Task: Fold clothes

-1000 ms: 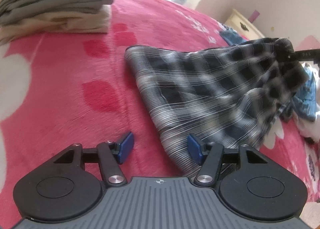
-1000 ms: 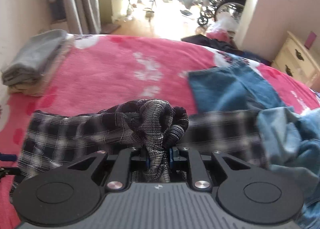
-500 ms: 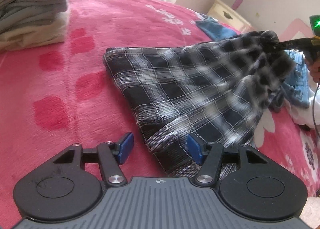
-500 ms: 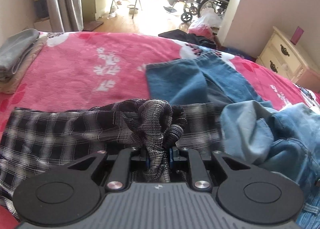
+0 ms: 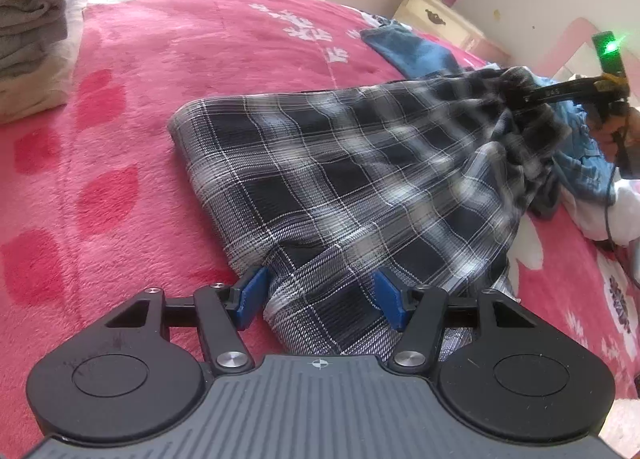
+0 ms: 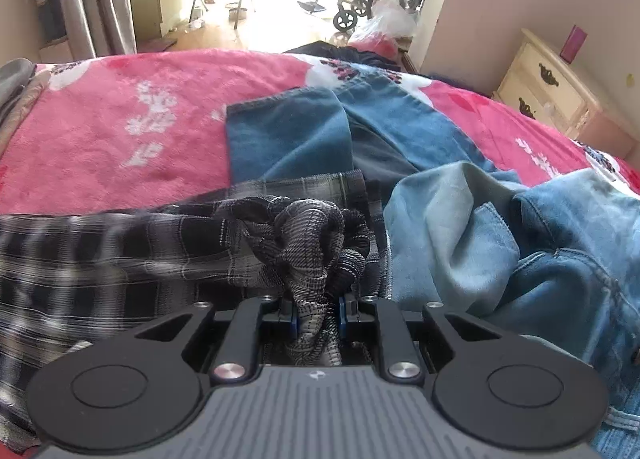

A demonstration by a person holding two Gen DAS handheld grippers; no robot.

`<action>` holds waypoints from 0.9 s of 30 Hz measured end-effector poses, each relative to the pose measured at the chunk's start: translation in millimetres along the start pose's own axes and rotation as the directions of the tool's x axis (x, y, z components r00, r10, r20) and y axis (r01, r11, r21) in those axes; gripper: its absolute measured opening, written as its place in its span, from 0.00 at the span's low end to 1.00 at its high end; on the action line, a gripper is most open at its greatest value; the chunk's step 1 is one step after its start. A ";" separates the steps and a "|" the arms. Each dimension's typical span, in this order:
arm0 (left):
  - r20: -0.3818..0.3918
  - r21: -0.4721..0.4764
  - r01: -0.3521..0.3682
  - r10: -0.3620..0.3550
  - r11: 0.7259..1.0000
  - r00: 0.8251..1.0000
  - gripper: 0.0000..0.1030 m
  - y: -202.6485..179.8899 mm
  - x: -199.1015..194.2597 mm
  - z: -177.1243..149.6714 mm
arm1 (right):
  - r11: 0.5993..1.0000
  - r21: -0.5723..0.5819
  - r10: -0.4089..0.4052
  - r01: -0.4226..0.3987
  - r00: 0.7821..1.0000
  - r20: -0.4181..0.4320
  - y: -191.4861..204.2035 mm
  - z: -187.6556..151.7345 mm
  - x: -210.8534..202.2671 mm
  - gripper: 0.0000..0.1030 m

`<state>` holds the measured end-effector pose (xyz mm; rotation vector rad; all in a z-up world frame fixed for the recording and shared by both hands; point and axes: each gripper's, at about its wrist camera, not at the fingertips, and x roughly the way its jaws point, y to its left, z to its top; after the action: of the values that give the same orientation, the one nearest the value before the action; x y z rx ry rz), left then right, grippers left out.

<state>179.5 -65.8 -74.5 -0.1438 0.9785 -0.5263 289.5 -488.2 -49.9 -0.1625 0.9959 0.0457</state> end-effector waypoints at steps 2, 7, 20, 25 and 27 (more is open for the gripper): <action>-0.002 0.000 0.000 0.000 1.000 1.000 0.58 0.1 -0.5 -0.7 | 1.000 0.012 -0.002 0.002 1.000 0.001 -4.1 -1.9 7.3 0.23; -0.001 0.002 0.000 0.000 1.000 1.000 0.58 -0.6 -2.7 -1.9 | 0.996 0.082 -0.035 0.032 0.999 0.034 -19.5 -5.1 11.4 0.53; 0.013 -0.086 0.073 -0.072 0.994 0.997 0.59 13.5 -3.0 -0.4 | 0.892 0.452 -0.078 0.035 0.994 0.076 -75.8 -7.8 -24.1 0.74; 0.036 -0.150 0.111 -0.106 0.982 0.994 0.59 25.0 -11.1 0.1 | 0.822 0.565 -0.163 0.071 0.980 0.114 -84.4 -14.7 -52.0 0.74; 0.055 -0.175 0.123 -0.115 0.977 0.992 0.59 31.0 -17.7 -0.5 | 0.844 0.534 -0.162 0.047 0.972 0.171 -67.1 -19.1 -70.7 0.74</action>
<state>182.3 -30.3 -72.2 -0.3754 0.9766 -0.5428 242.7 -554.9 6.9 0.2923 0.7533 -0.3086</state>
